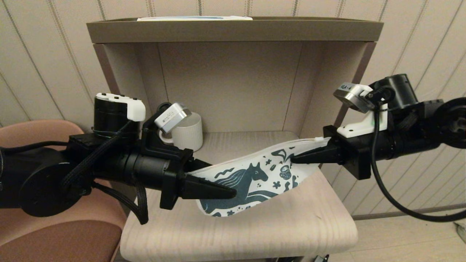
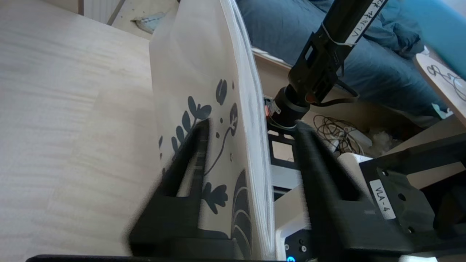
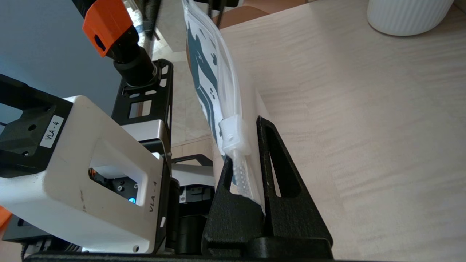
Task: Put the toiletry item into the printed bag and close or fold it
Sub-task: Hand it to the other hand, then close the strorage bag and place it on the desk
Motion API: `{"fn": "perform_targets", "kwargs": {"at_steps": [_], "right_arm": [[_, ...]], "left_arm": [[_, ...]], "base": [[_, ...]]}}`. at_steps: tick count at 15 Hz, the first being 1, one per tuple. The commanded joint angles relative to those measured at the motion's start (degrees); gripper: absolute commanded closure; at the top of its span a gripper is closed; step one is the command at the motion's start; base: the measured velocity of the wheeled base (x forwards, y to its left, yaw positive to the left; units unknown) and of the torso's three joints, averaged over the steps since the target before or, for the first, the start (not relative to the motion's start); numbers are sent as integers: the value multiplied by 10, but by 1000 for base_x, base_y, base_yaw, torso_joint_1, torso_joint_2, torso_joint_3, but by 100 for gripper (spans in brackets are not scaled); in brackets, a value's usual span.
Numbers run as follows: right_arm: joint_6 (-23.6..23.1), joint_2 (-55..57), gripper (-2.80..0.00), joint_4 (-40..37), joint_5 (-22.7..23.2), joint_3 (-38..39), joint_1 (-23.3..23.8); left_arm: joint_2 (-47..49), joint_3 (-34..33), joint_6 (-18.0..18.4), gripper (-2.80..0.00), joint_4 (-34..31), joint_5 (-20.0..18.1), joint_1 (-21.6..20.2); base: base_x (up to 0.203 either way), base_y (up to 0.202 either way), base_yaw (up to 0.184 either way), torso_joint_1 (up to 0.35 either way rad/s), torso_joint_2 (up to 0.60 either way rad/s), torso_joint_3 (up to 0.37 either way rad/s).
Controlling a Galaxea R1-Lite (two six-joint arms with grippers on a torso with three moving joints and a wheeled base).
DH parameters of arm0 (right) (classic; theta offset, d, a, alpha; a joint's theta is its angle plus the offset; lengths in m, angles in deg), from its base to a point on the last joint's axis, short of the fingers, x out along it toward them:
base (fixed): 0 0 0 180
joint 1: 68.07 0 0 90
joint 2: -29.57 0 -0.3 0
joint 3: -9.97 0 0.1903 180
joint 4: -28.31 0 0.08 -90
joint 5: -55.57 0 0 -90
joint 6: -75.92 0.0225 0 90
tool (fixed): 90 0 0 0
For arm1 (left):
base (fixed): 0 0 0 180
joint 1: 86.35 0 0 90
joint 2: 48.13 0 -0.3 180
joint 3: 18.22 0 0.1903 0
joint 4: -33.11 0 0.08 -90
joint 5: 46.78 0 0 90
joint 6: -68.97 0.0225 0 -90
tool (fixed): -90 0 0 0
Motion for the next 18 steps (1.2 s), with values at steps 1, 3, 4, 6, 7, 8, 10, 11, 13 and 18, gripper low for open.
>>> {"fn": "perform_targets", "kwargs": {"at_steps": [1, 3, 4, 6, 7, 8, 10, 11, 13, 18], "right_arm": [[-2, 0, 0, -1, 4, 0, 1], [-2, -2, 0, -1, 3, 8, -4], [-2, -5, 0, -1, 3, 10, -7], [-2, -6, 0, -1, -6, 19, -23], [-2, -7, 0, -1, -22, 26, -32], [-2, -8, 0, -1, -29, 29, -46], [-2, -8, 0, -1, -39, 36, -71], [-2, -8, 0, -1, -47, 39, -75], [-2, -8, 0, -1, -48, 41, -78], [-2, -6, 0, -1, -50, 42, -90]], "left_arm": [[-6, 0, 0, -280, 2, -3, -1], [-26, 1, 0, -280, 3, -3, -8], [-35, 2, 0, -280, 3, -3, -9], [-42, 7, 0, -280, 3, -2, -9], [-41, 11, 0, -280, 2, -2, -10], [-42, 14, 0, -280, 2, -2, -9], [-42, 24, 0, -280, 3, -1, -9], [-41, 27, 0, -280, 3, -1, -9], [-37, 31, 0, 0, 5, 0, -9], [-8, 58, 1, 0, 1, 0, 0]], "base": [[0, 0, 0, 0, 0, 0], [0, 0, 0, 0, 0, 0], [0, 0, 0, 0, 0, 0], [0, 0, 0, 0, 0, 0], [0, 0, 0, 0, 0, 0], [0, 0, 0, 0, 0, 0], [0, 0, 0, 0, 0, 0], [0, 0, 0, 0, 0, 0], [0, 0, 0, 0, 0, 0], [0, 0, 0, 0, 0, 0]]}}
